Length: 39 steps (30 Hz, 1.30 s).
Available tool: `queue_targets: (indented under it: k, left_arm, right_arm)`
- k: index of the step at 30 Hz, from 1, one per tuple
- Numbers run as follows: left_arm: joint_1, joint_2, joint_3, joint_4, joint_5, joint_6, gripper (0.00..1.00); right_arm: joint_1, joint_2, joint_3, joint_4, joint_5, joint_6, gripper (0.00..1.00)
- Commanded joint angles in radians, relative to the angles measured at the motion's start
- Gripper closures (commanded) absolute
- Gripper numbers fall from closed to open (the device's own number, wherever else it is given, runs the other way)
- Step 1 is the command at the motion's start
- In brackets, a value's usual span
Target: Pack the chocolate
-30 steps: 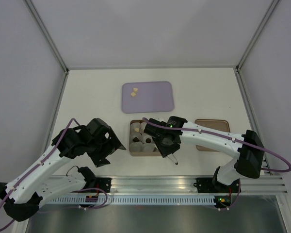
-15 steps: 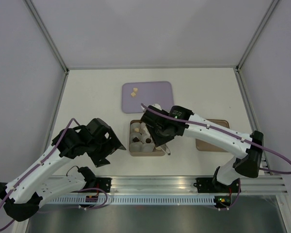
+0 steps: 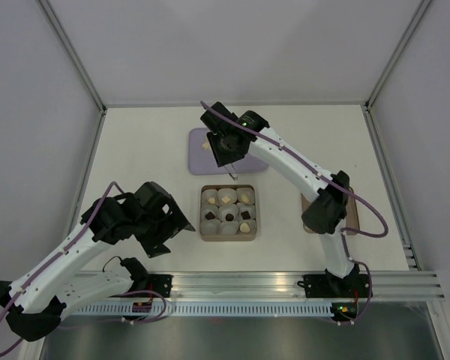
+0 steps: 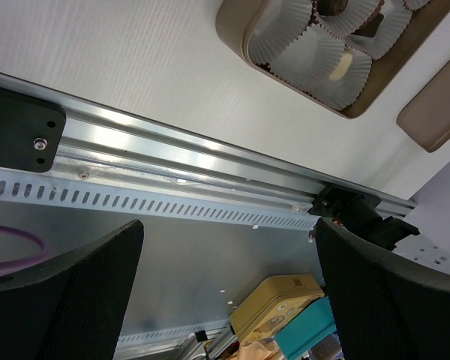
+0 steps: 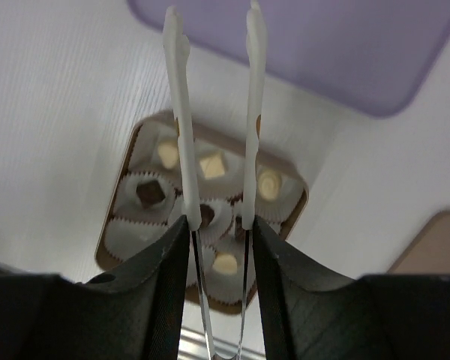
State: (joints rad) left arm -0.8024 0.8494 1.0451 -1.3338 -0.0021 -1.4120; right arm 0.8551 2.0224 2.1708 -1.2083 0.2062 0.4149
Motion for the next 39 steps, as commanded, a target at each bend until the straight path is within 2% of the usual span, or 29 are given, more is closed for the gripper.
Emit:
queue_targets:
  k: [1,5,14,21,34,39]
  left_arm:
    - [0.003,0.005,0.038,-0.015,0.007,0.015,0.00]
    - [0.003,0.027,0.038,-0.005,0.007,0.039,0.00]
    - [0.005,0.114,0.098,0.016,-0.005,0.099,0.00]
    - [0.003,0.111,0.081,0.047,-0.032,0.088,0.00]
    - [0.011,0.142,0.105,0.082,-0.050,0.094,0.00]
    - [0.014,0.157,0.113,0.090,-0.047,0.090,0.00]
  right_arm:
    - [-0.036,0.145,0.156,0.050,0.013,-0.114,0.57]
    - [-0.057,0.303,0.239,0.110,0.021,-0.171,0.55]
    - [-0.125,0.490,0.316,0.285,-0.039,-0.214,0.52]
    - [-0.149,0.553,0.333,0.358,-0.036,-0.220,0.50]
    - [-0.168,0.627,0.353,0.394,-0.099,-0.235,0.50]
    - [-0.168,0.634,0.365,0.400,-0.061,-0.223,0.65]
